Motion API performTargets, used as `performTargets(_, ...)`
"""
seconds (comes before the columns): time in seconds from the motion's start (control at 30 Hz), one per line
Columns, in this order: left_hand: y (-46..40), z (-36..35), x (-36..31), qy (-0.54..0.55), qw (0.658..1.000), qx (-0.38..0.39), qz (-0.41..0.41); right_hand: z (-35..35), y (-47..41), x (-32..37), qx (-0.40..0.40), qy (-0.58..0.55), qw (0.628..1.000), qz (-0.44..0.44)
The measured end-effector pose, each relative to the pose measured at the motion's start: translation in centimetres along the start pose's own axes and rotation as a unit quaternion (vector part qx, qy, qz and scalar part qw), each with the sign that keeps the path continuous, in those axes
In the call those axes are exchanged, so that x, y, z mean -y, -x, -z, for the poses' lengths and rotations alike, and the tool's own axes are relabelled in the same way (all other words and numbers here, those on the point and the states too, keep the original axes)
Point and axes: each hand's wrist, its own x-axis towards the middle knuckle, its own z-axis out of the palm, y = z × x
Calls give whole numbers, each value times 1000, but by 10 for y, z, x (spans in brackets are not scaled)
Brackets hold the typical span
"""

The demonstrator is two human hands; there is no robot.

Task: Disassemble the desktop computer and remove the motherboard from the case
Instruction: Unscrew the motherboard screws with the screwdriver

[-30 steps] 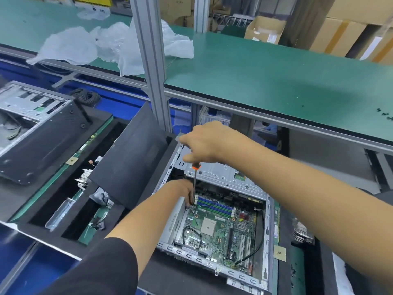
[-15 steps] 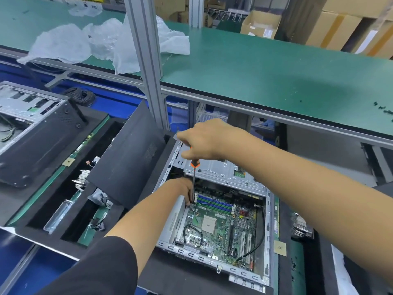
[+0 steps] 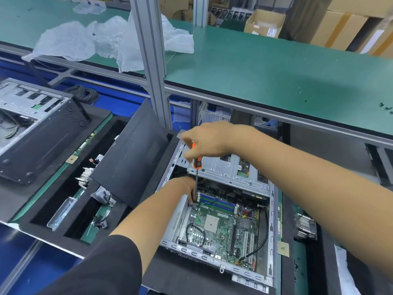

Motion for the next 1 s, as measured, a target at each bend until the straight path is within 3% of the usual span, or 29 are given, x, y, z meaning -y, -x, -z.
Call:
performTargets(0.07,0,-1,0,3,1000,1,4,1,-3,-2,-18,38,999,-23)
performTargets(0.27,-6,-1,3,-28,1000,5,7,11,1,-4,69,-117,990,49)
performTargets(0.37,-8,0,4,-35,999,9,6,10,3,-5,105,-132,984,53)
performTargets(0.53,-9,-2,5,-37,999,6,10,6,1,-3,-22,125,992,17)
performTargets(0.57,-8,-2,5,-36,999,6,10,6,0,-2,-29,133,991,19)
performTargets(0.8,-7,1,5,-22,1000,14,-1,13,3,-1,71,-105,988,90)
performTargets(0.87,-8,0,4,-29,999,16,3,11,0,-3,75,-68,992,73)
performTargets(1.0,-9,-1,4,-38,999,11,14,5,-4,-2,-35,161,986,19)
